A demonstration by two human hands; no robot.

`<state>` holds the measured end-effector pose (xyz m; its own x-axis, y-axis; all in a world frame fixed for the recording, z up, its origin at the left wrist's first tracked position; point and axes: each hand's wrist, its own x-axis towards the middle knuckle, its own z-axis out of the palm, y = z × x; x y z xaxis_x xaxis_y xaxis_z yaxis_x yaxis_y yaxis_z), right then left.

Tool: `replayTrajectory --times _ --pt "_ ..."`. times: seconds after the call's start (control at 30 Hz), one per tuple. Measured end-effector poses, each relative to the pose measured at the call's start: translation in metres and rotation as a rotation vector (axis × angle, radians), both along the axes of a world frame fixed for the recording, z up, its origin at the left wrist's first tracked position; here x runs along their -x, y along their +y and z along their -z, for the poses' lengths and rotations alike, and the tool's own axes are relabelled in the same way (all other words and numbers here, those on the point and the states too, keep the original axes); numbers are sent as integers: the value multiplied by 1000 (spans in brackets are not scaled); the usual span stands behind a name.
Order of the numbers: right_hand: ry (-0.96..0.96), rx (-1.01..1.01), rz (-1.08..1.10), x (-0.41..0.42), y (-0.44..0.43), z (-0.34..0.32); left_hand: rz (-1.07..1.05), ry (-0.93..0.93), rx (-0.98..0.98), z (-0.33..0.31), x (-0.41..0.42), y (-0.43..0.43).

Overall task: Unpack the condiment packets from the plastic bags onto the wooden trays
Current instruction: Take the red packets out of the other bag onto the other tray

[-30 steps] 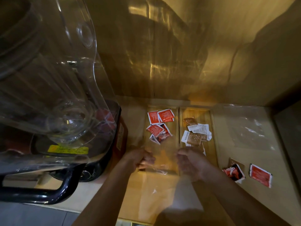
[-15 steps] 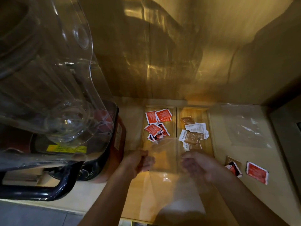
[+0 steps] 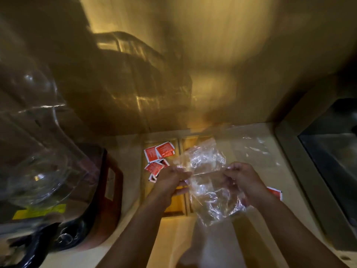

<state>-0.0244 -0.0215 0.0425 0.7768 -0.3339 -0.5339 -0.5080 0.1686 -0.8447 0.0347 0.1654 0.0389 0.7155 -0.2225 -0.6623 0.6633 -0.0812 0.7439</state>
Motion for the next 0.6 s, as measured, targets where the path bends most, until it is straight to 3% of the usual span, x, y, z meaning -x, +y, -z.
replayTrajectory --times 0.17,0.3,0.4,0.53,0.6 --pt "-71 129 103 5 -47 -3 -80 -103 6 2 -6 -69" --pt "-80 231 235 -4 -90 2 -167 -347 10 5 -14 -124" --pt "-100 289 298 -15 -120 10 -80 -502 0 9 -25 -160" --pt "-48 474 167 -31 -150 23 101 -585 -205 21 -36 -197" --pt "-27 474 130 -39 -160 30 291 -646 -354 32 -41 -210"
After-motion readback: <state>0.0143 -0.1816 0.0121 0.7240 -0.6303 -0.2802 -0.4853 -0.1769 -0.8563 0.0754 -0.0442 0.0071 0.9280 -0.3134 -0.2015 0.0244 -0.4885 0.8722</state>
